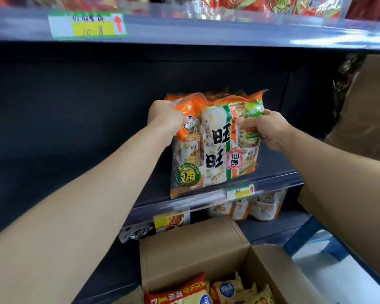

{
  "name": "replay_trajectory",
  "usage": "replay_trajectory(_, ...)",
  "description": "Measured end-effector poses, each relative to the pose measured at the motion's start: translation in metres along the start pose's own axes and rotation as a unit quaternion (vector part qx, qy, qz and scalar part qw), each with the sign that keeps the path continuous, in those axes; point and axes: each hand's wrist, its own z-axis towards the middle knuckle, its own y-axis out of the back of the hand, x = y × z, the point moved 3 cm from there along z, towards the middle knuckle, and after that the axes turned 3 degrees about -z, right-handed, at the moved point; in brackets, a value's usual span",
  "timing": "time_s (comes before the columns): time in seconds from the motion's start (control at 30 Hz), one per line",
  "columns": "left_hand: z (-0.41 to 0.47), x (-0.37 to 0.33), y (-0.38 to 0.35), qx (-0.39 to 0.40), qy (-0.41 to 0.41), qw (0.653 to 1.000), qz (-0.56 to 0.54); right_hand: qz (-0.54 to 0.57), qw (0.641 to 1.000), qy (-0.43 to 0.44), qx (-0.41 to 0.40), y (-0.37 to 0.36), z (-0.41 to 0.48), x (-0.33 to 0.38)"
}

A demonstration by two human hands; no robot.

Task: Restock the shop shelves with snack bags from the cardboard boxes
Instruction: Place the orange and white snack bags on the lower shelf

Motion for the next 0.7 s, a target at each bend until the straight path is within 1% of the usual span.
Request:
replay_trajectory(0.17, 0.019, 0.019, -0.013, -0.035, -0.021, 0.999, 0.017, 0.037, 0.999, 0.015, -0.026, -0.002, 0.023, -0.016)
replay_trajectory(0.3, 0.03, 0.028, -0.027, -0.055, -0.036, 0.998, 0.008, 0.074, 0.996, 0.019, -0.038, 0.0, 0.039, -0.036)
replay_trajectory(0.5, 0.038, 0.02, -0.04, -0.081, -0.099, 0.992, 0.013, 0.132, 0.989, 0.037, -0.059, 0.006, 0.057, -0.035)
replay_trajectory(0.53, 0.037, 0.022, -0.041, -0.086, -0.112, 0.99, 0.022, 0.124, 0.99, 0.037, -0.057, 0.006, 0.059, -0.038)
replay_trajectory(0.6, 0.036, 0.033, -0.043, -0.077, -0.122, 0.989, 0.036, 0.069, 0.996, 0.029, -0.046, 0.006, 0.058, -0.048)
replay_trajectory(0.67, 0.033, 0.046, -0.047, -0.041, -0.092, 0.994, 0.05, 0.003, 1.0, 0.011, -0.02, 0.004, 0.056, -0.064)
replay_trajectory(0.7, 0.033, 0.054, -0.049, -0.027, -0.065, 0.994, 0.08, -0.025, 1.0, -0.003, -0.006, 0.003, 0.054, -0.072)
